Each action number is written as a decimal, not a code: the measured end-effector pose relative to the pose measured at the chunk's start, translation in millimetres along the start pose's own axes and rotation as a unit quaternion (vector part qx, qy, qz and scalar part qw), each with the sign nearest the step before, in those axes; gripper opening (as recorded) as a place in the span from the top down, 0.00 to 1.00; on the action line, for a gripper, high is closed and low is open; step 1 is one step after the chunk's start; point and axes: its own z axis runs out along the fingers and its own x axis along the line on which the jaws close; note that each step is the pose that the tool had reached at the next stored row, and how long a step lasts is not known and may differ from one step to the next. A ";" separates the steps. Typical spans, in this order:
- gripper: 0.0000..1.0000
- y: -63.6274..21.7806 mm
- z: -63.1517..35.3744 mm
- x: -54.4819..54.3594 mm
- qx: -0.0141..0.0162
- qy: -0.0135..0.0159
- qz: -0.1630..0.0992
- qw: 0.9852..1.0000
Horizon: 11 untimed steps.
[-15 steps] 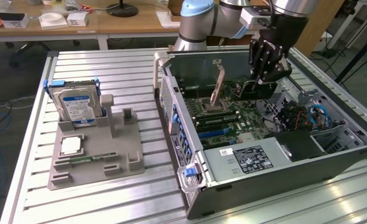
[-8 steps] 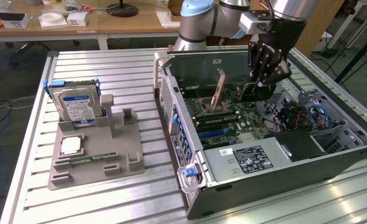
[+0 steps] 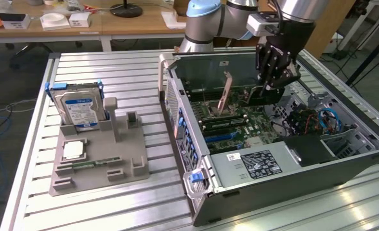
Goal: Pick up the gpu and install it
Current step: 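Insert the gpu into the slot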
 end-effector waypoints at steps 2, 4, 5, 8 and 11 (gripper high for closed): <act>0.74 0.0 1.2 0.0 0.000 0.000 0.000 1.000; 0.74 0.0 2.8 -0.1 0.000 0.000 0.000 1.000; 0.74 0.0 3.5 -0.1 0.000 0.000 0.000 1.000; 0.74 -0.1 4.9 -0.2 0.000 0.000 0.000 1.000; 0.74 -0.1 5.8 -0.2 0.000 0.000 0.000 1.000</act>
